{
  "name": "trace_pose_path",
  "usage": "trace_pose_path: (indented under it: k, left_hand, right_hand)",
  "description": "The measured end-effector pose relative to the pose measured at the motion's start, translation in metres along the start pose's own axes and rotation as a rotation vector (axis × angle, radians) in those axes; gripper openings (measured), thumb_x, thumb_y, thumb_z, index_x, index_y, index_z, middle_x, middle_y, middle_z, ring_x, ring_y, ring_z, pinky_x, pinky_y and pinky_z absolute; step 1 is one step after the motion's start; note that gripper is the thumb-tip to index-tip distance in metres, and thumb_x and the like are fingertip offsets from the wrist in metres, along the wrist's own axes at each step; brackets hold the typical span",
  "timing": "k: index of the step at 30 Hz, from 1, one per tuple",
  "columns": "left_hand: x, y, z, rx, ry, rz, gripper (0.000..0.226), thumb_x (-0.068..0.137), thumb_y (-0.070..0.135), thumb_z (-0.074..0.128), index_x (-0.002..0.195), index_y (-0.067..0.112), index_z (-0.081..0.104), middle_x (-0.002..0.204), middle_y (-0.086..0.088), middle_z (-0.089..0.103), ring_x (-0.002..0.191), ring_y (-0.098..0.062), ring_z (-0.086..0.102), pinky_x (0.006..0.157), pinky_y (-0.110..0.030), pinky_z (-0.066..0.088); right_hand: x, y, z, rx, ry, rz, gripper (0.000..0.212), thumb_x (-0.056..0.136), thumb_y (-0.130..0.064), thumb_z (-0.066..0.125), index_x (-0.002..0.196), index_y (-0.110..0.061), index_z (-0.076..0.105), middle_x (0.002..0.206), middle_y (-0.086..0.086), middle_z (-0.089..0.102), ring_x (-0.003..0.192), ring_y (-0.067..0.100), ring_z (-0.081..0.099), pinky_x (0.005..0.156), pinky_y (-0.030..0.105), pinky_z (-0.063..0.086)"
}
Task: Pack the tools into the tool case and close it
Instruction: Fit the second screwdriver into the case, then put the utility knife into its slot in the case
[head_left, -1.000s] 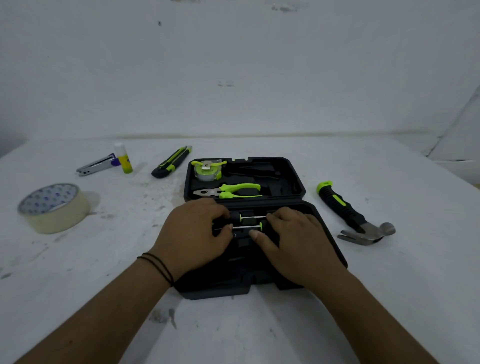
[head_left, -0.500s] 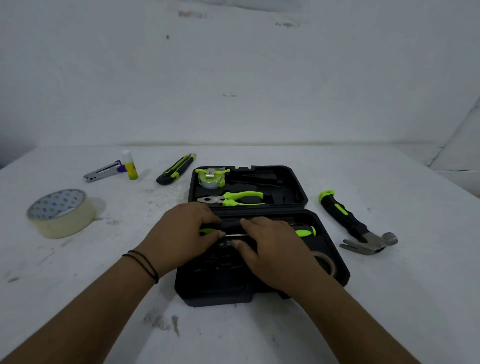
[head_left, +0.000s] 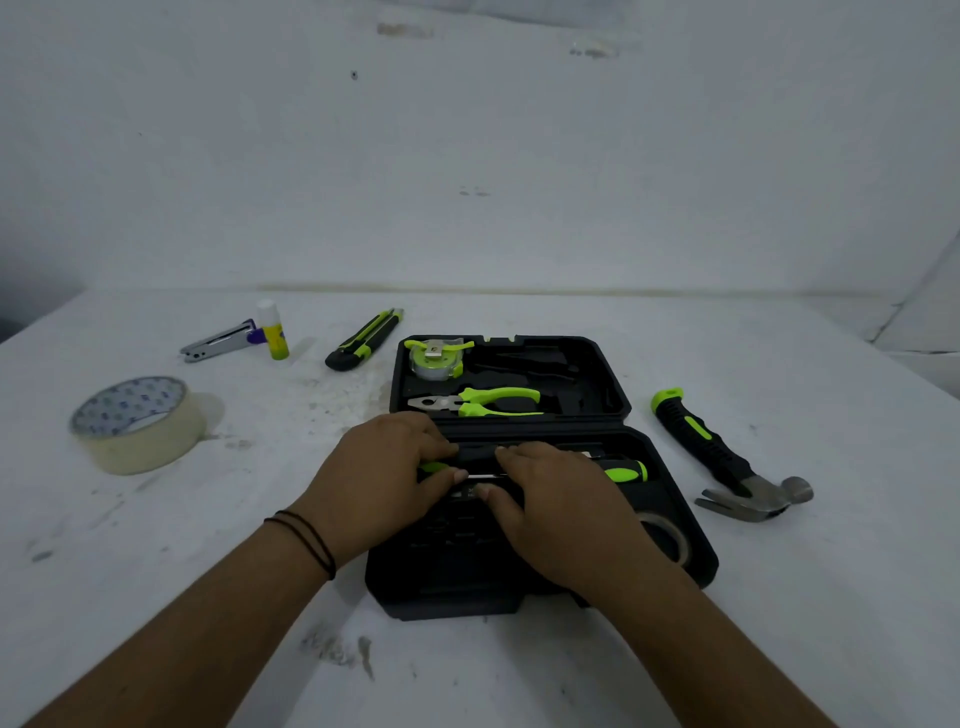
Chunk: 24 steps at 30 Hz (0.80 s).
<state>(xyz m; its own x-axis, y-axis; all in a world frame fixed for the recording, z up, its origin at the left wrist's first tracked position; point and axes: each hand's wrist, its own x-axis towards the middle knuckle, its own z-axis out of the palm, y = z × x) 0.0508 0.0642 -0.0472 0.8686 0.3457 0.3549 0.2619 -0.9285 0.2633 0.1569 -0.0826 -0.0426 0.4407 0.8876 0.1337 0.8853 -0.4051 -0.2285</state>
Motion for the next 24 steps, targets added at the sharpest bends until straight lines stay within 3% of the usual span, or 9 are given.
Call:
trace_pose_path:
  k: [3,7,13,16,20,24]
  left_hand:
    - [0.001,0.001,-0.003,-0.030,0.007,-0.008,0.036,0.079,0.047,0.061,0.105,0.024,0.071,0.101,0.007,0.068,0.095,-0.011,0.061,0.074,-0.019,0.040]
    - [0.000,0.001,-0.010,-0.171,0.014,-0.084,0.018,0.083,0.038,0.063,0.093,0.027,0.073,0.089,0.010,0.070,0.081,-0.003,0.060,0.069,-0.015,0.043]
    - [0.009,-0.019,-0.019,-0.359,0.283,-0.356,0.018,0.084,0.026,0.063,0.071,0.017,0.072,0.066,0.005,0.068,0.064,-0.005,0.061,0.056,-0.003,0.037]
    - [0.027,-0.043,-0.020,-0.351,0.337,-0.466,0.020,0.085,0.025,0.061,0.074,0.011,0.070,0.067,0.000,0.067,0.063,-0.006,0.058,0.057,-0.011,0.038]
    - [0.054,-0.075,-0.009,-0.300,0.347,-0.515,0.012,0.083,0.019,0.064,0.084,0.008,0.069,0.081,-0.008,0.069,0.073,-0.015,0.057,0.069,-0.021,0.038]
    - [0.073,-0.104,0.005,-0.220,0.321,-0.532,0.022,0.081,0.018,0.065,0.096,0.002,0.069,0.091,-0.015,0.068,0.078,-0.019,0.058,0.068,-0.023,0.037]
  right_hand:
    - [-0.001,0.000,-0.005,0.038,0.007,0.020,0.053,0.093,-0.048,0.037,0.137,-0.018,0.043,0.132,0.000,0.054,0.119,0.019,0.050,0.100,0.032,0.037]
    - [-0.002,-0.002,-0.007,-0.009,0.011,-0.016,0.045,0.093,-0.044,0.040,0.130,-0.021,0.048,0.124,0.000,0.058,0.114,0.020,0.052,0.096,0.035,0.039]
    - [0.017,-0.009,-0.015,-0.004,0.110,-0.041,0.034,0.092,-0.042,0.042,0.109,-0.021,0.062,0.103,-0.001,0.061,0.099,0.020,0.055,0.086,0.034,0.041]
    - [0.041,-0.013,-0.019,0.102,0.093,-0.008,0.034,0.092,-0.040,0.045,0.110,-0.018,0.064,0.105,0.003,0.062,0.100,0.022,0.056,0.087,0.035,0.045]
    - [0.076,-0.022,-0.016,0.254,0.082,0.024,0.032,0.091,-0.035,0.050,0.106,-0.013,0.067,0.107,0.005,0.066,0.100,0.022,0.059,0.088,0.038,0.049]
    - [0.103,-0.029,-0.009,0.221,0.090,0.019,0.030,0.090,-0.032,0.049,0.074,-0.011,0.062,0.072,0.004,0.060,0.075,0.024,0.057,0.071,0.033,0.049]
